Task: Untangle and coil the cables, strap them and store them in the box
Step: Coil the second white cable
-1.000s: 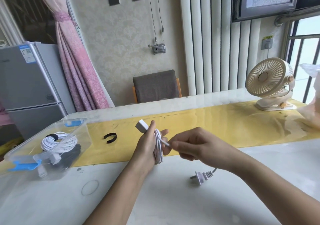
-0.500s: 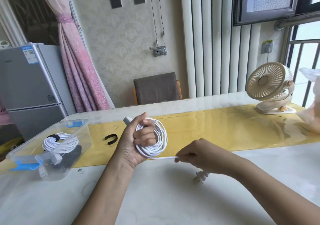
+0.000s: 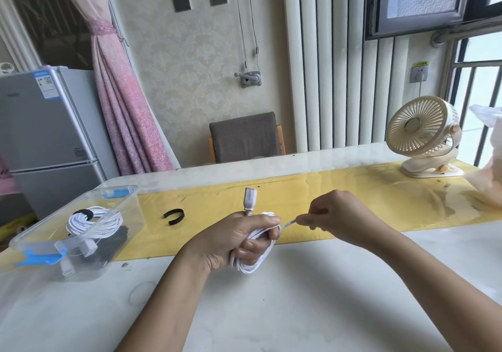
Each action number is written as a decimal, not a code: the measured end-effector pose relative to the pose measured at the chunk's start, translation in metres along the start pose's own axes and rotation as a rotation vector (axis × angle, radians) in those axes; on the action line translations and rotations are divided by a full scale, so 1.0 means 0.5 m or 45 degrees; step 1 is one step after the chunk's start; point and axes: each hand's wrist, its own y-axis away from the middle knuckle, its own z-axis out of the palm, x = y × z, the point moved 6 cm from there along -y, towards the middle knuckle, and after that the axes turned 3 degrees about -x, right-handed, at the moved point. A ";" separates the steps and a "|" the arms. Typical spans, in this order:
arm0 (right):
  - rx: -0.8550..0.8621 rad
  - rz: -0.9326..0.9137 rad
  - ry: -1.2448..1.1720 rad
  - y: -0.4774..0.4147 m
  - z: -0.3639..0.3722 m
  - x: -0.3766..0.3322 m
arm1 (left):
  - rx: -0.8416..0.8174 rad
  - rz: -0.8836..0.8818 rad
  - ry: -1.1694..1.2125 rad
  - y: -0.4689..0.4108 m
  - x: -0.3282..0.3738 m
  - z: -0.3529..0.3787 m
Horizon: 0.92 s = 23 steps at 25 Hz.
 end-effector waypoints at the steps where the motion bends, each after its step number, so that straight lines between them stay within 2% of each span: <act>1: 0.012 0.024 -0.044 -0.001 -0.004 0.004 | 0.042 -0.019 -0.048 -0.001 -0.003 0.001; 4: 0.092 0.077 -0.218 0.002 -0.011 0.000 | 0.207 -0.045 -0.116 -0.016 -0.015 0.004; 7: 0.228 0.020 -0.167 0.015 0.001 -0.031 | 0.428 0.087 -0.027 -0.037 -0.022 0.008; 10: 0.296 -0.188 0.004 0.035 0.036 -0.083 | 0.576 0.236 -0.108 -0.054 -0.026 0.003; 12: 0.320 -0.335 -0.006 0.047 0.055 -0.104 | 0.629 0.275 -0.012 -0.055 -0.026 -0.006; 14: 0.345 -0.432 -0.039 0.053 0.060 -0.109 | 0.611 0.308 0.217 -0.052 -0.021 -0.012; 16: 0.282 -0.533 -0.013 0.056 0.066 -0.114 | 0.556 0.314 0.424 -0.049 -0.015 -0.015; 19: 0.227 -0.656 -0.122 0.061 0.049 -0.121 | 0.533 0.306 0.489 -0.044 -0.013 -0.024; 21: 0.305 -0.582 -0.392 0.049 0.011 -0.104 | 0.445 0.277 0.435 -0.040 -0.012 -0.024; 23: 0.247 -0.418 -0.635 0.030 -0.005 -0.077 | 0.189 0.200 0.349 -0.034 -0.012 -0.004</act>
